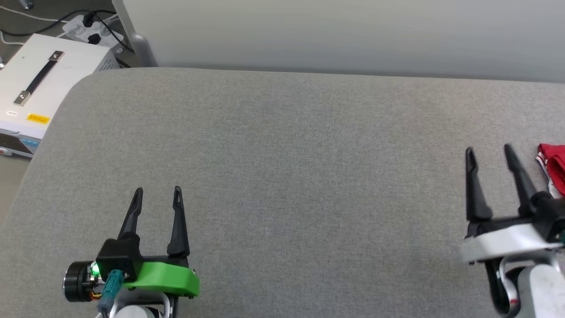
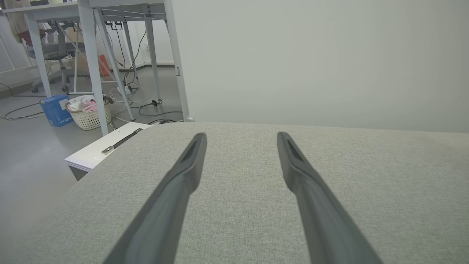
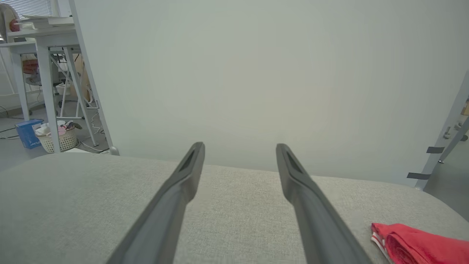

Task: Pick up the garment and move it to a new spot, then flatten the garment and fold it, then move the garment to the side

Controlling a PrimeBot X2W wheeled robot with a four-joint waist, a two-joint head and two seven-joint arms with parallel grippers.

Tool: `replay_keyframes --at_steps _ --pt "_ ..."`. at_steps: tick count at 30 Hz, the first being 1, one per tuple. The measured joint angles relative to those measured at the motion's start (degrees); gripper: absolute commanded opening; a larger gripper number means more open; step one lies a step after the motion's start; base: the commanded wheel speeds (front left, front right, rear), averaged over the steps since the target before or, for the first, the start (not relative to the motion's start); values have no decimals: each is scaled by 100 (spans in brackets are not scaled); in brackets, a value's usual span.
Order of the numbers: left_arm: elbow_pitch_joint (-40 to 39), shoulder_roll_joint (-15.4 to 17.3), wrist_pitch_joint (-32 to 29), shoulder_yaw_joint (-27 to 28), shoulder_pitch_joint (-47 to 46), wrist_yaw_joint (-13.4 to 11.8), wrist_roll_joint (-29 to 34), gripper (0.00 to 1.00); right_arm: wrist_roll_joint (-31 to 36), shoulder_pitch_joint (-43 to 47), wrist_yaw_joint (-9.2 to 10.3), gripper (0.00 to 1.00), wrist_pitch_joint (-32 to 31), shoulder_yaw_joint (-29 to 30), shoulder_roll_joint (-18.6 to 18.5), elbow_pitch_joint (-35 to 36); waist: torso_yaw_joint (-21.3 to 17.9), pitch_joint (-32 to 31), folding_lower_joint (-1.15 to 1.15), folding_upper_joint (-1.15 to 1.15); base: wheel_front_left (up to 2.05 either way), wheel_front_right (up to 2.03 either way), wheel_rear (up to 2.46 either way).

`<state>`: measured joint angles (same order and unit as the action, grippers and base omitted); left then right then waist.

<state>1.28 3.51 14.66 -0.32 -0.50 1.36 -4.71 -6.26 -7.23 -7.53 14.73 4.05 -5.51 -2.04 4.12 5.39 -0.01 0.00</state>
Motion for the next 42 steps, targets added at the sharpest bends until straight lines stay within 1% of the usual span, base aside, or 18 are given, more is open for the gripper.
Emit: replay_keyframes --at_steps 5,9,15,24,36,37,42 --pt "37 -11 0 -66 74 77 -40 100 -10 416 0 100 0 -107 104 -101 14 -133 0 0 0 0 0" --pt "88 -22 0 -157 182 145 -80 100 -51 838 0 100 0 -88 190 -43 -22 -271 0 0 0 0 0" --pt "97 -30 0 -210 276 151 -81 100 -68 1151 0 100 0 -21 235 40 -67 -378 0 0 0 0 0" --pt "99 -33 0 -221 355 167 -81 100 -259 1390 0 100 0 -11 252 56 -127 -466 0 0 0 0 0" --pt "125 -34 0 -215 369 191 -86 100 -305 1443 0 100 0 -30 253 31 -152 -480 0 0 0 0 0" --pt "132 -33 -2 -213 369 182 -80 0 -304 1442 0 0 -1 -31 253 27 -153 -479 0 0 0 0 0" --pt "132 -33 -10 -216 367 186 -81 0 -302 1441 0 0 -5 -31 253 29 -157 -481 0 0 0 0 0"
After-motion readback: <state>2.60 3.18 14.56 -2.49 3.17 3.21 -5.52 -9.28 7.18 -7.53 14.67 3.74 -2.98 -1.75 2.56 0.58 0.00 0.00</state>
